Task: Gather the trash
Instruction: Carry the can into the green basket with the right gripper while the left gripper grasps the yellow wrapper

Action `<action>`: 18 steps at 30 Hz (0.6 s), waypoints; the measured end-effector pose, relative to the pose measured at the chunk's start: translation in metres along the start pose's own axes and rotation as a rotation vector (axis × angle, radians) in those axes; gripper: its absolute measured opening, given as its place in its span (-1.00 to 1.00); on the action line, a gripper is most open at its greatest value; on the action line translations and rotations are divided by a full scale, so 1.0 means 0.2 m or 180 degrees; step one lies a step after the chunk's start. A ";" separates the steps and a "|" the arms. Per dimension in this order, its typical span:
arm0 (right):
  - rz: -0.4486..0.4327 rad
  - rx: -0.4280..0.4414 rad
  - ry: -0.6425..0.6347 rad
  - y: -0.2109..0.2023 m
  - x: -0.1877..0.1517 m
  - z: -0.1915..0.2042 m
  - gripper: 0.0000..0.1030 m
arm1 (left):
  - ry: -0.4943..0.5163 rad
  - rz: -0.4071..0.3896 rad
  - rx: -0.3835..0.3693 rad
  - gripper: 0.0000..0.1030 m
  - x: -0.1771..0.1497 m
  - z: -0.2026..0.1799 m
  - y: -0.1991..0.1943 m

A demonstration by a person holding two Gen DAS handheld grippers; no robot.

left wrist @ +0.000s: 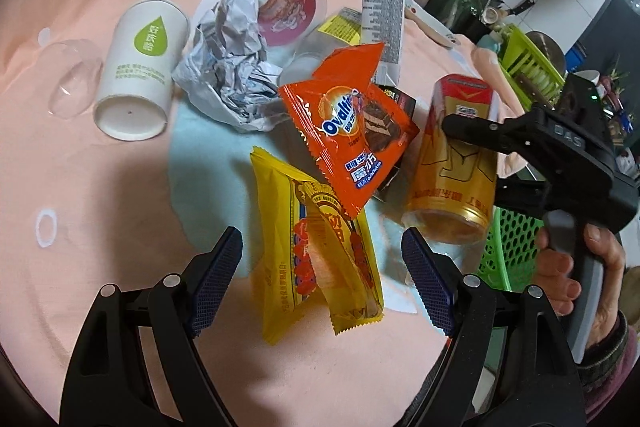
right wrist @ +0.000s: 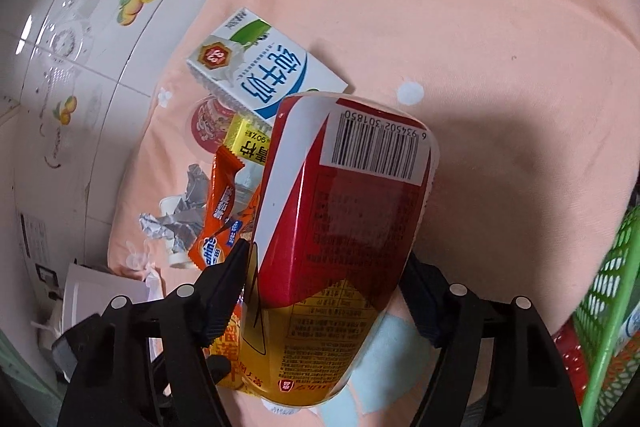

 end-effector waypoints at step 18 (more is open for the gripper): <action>-0.0221 0.0013 -0.0329 -0.30 -0.13 -0.04 0.33 | 0.0085 0.0041 -0.0007 -0.28 -0.03 -0.02 0.06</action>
Point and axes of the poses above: each gripper's, at about its wrist camera, not at the fingertips, and y roughly the way its jaws point, z to its left, x to its top, the point moved 2 cm from there along y, roughly the way its jaws point, and after that the axes turned 7 degrees about z, right-handed, at the moved point
